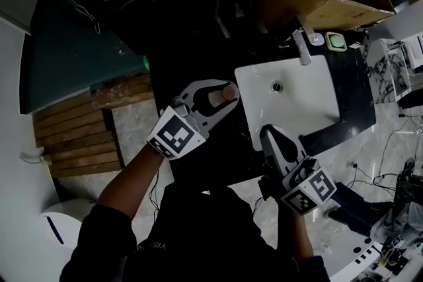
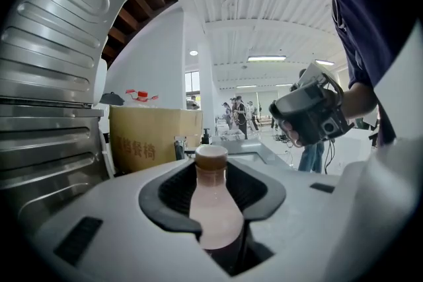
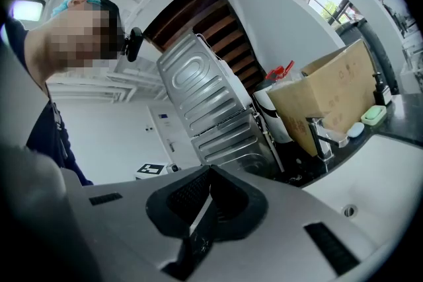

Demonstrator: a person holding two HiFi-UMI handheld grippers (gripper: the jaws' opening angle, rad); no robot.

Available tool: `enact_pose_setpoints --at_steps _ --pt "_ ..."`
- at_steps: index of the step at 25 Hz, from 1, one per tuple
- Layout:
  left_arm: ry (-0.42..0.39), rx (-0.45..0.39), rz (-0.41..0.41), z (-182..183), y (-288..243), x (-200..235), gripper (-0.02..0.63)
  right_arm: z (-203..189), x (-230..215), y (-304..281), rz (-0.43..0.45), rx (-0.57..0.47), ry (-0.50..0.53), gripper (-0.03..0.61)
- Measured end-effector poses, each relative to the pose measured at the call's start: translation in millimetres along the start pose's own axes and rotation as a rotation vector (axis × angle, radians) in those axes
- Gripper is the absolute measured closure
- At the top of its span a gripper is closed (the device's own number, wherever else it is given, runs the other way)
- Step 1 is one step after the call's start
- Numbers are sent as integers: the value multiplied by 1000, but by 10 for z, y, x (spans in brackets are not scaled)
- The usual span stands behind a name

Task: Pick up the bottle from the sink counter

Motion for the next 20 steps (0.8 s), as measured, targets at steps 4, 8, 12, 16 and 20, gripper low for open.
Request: enact_pose_setpoints --at_steps 4,8,12,16,20 --pt "-9 -10 2 100 69 -8 471 80 64 -7 18 -26 37 552" --pt "-16 -21 8 203 131 -24 472 128 130 -12 27 -32 50 552" --pt "-25 -35 5 324 205 -42 471 182 207 -27 33 -35 54 552" --pt "-37 -52 -4 446 287 -44 471 249 287 -53 48 -52 79 552" --pt "-48 -65 -5 559 362 -57 472 298 357 -57 57 -62 92 552"
Point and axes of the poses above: the fingertips, and each gripper's own axes: y backward along the fingers, x to its left, z out of its top, the point moved 1 cm from there along y, backward along the fingers, and after that the axes turned 15 degrees about z, right-handed, at the moved point
